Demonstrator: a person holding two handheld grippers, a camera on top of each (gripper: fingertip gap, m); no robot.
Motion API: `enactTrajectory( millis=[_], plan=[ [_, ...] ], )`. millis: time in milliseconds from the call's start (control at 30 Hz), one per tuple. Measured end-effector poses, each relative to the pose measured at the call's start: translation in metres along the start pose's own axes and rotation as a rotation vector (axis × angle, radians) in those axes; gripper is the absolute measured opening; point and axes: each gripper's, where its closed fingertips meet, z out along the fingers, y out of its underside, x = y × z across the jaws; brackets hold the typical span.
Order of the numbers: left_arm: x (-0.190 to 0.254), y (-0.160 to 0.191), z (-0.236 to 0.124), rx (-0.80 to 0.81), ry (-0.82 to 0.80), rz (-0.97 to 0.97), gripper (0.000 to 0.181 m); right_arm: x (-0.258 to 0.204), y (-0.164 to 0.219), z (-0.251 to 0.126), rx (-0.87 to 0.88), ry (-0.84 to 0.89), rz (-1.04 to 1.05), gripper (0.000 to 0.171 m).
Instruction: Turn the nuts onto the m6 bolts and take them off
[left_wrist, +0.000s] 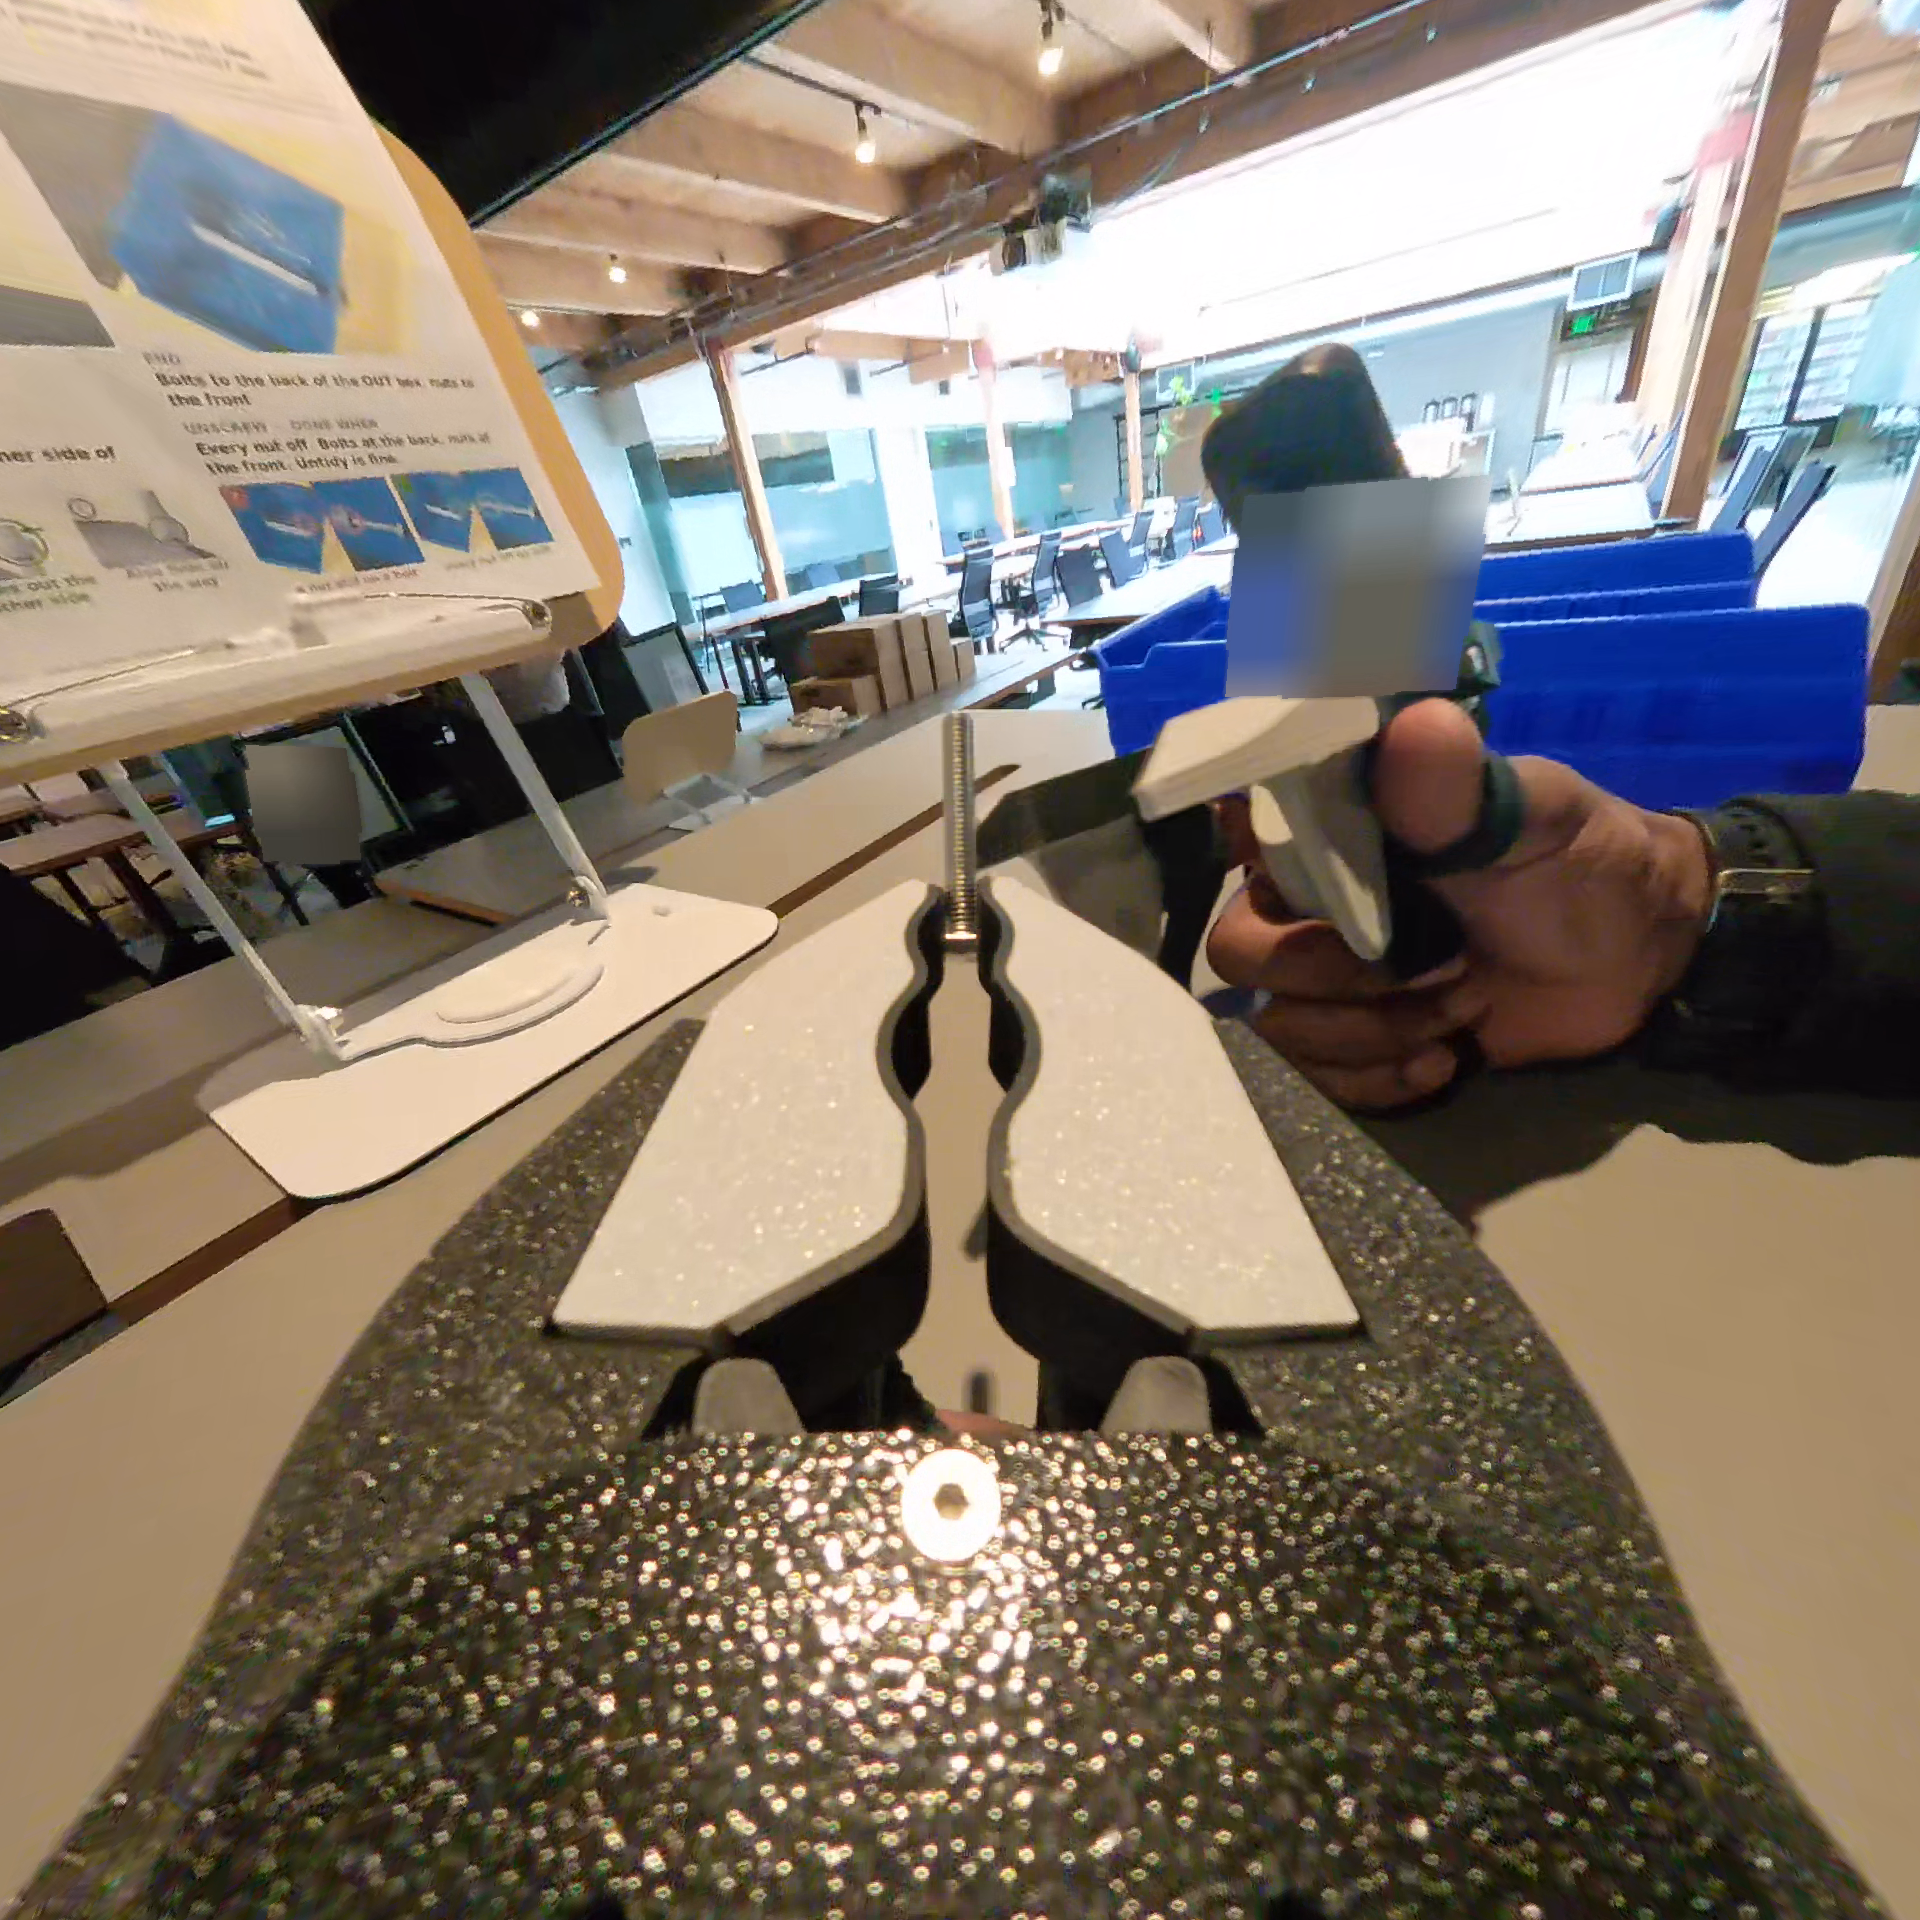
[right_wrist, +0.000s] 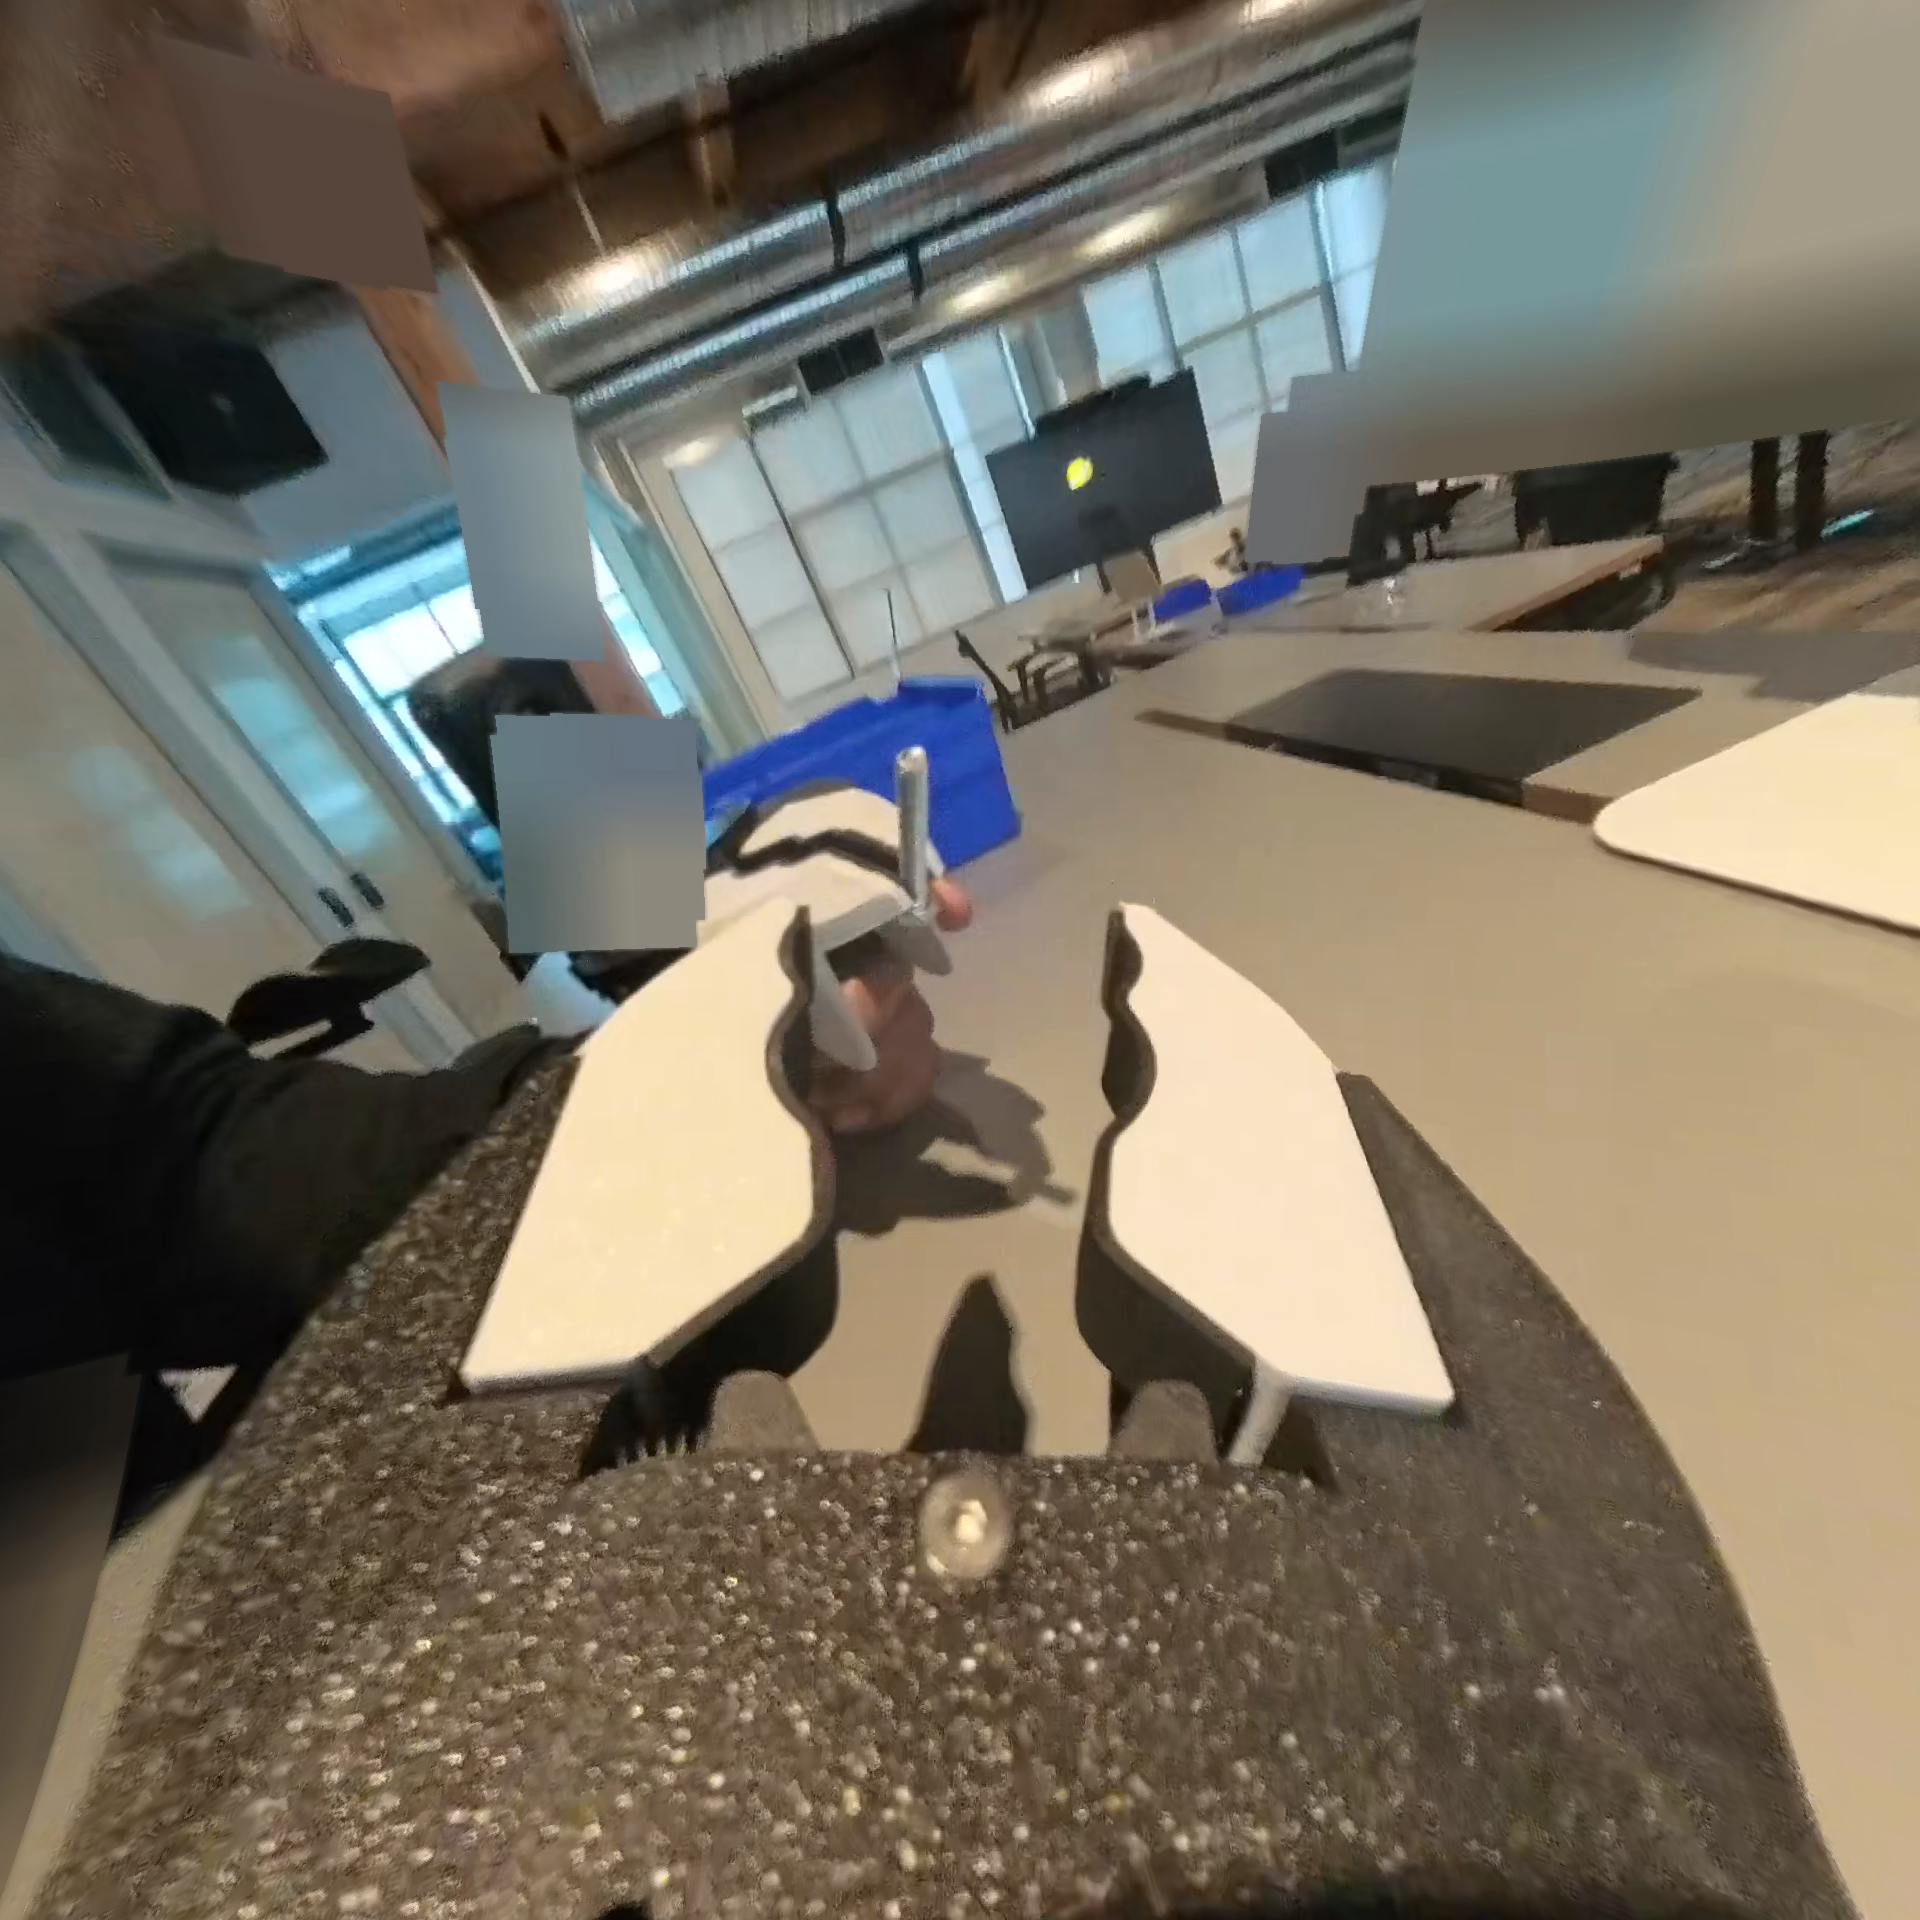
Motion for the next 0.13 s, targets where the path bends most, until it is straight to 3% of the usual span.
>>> enactTrajectory(
  millis=[133],
  plan=[
    [0.0092,0.0039,0.0042,-0.028,0.041,0.050,0.006,-0.0090,0.0057,0.0054,-0.024,-0.029,0.002,0.050]
  ],
)
